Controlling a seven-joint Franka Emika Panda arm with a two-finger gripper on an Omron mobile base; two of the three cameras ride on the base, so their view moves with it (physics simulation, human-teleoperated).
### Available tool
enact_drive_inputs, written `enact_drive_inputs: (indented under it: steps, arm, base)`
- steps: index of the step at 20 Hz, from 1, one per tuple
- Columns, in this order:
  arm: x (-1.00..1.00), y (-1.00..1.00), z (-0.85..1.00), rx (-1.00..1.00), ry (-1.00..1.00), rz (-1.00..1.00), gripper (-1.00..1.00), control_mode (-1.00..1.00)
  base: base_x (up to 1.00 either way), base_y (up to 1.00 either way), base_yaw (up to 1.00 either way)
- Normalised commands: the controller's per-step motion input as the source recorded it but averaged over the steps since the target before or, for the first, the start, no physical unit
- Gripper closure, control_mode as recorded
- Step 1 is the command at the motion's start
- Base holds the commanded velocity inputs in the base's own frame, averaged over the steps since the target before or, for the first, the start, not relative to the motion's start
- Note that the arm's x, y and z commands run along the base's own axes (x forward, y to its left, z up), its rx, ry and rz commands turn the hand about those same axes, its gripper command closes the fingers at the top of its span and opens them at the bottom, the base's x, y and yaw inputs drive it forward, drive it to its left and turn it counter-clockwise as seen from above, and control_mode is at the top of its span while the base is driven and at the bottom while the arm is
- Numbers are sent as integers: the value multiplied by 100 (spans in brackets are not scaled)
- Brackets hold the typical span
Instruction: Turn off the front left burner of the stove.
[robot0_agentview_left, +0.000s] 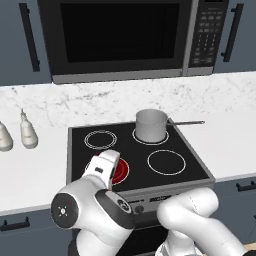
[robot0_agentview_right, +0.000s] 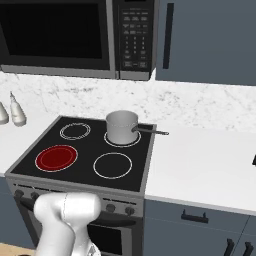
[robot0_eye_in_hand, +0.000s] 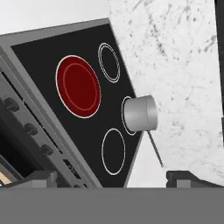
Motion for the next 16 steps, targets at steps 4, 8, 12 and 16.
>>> enact_drive_inputs:
  steps: [4, 8, 12, 16]
  arm:
    - [-4, 18, -64, 0, 5, -3, -100, -100]
    - [-21, 1, -78, 9, 1, -6, -100, -100]
    - [-14, 11, -88, 15, 1, -9, -100, -100]
    - [-9, 18, -88, 12, 2, -6, -100, -100]
  base:
    - [0, 0, 0]
    - [0, 0, 0]
    - [0, 0, 0]
    - [0, 0, 0]
